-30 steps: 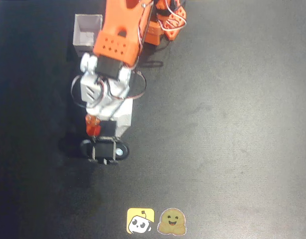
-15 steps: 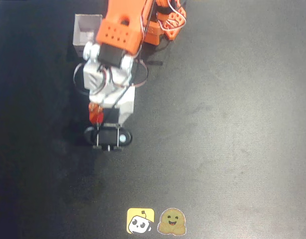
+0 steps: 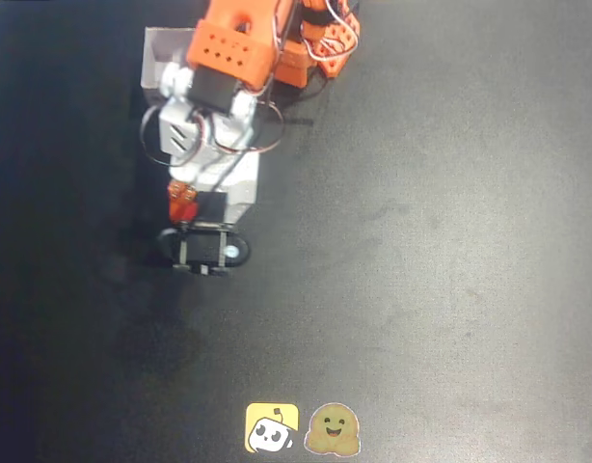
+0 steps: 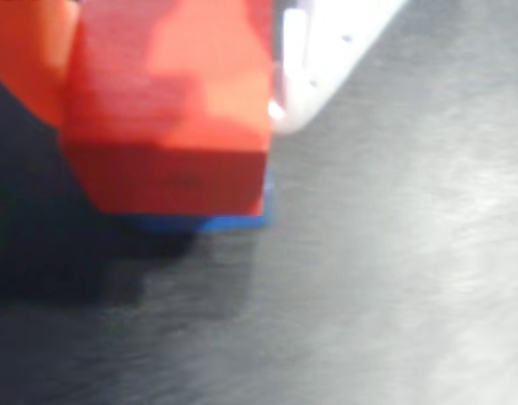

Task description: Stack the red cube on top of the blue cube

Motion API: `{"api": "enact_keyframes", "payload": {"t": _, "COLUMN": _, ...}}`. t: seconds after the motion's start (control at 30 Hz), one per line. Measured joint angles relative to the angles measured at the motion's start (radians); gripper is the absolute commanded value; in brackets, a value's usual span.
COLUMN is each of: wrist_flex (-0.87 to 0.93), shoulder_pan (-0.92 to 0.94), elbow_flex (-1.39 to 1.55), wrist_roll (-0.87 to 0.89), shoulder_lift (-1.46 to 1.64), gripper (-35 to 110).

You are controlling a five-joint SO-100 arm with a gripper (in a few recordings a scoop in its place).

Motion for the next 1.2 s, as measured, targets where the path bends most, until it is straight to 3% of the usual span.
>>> {"api": "enact_keyframes", "payload": {"t": 0.43, "wrist_flex": -0.057, "shoulder_pan": 0.005, "elbow_flex": 0.049, "wrist_roll": -0.011, "shoulder_lift": 0.0, "gripper": 0}}
{"api": "enact_keyframes", "payload": {"t": 0.6, "wrist_flex": -0.084, "shoulder_pan": 0.005, "elbow_flex": 0.081, "wrist_roll": -0.008, "shoulder_lift": 0.014, "gripper": 13}}
{"api": "enact_keyframes", "payload": {"t": 1.2, "wrist_flex": -0.086, "shoulder_pan": -0.006, "elbow_flex": 0.135, "wrist_roll": 0.003, "shoulder_lift": 0.061, "gripper": 22}}
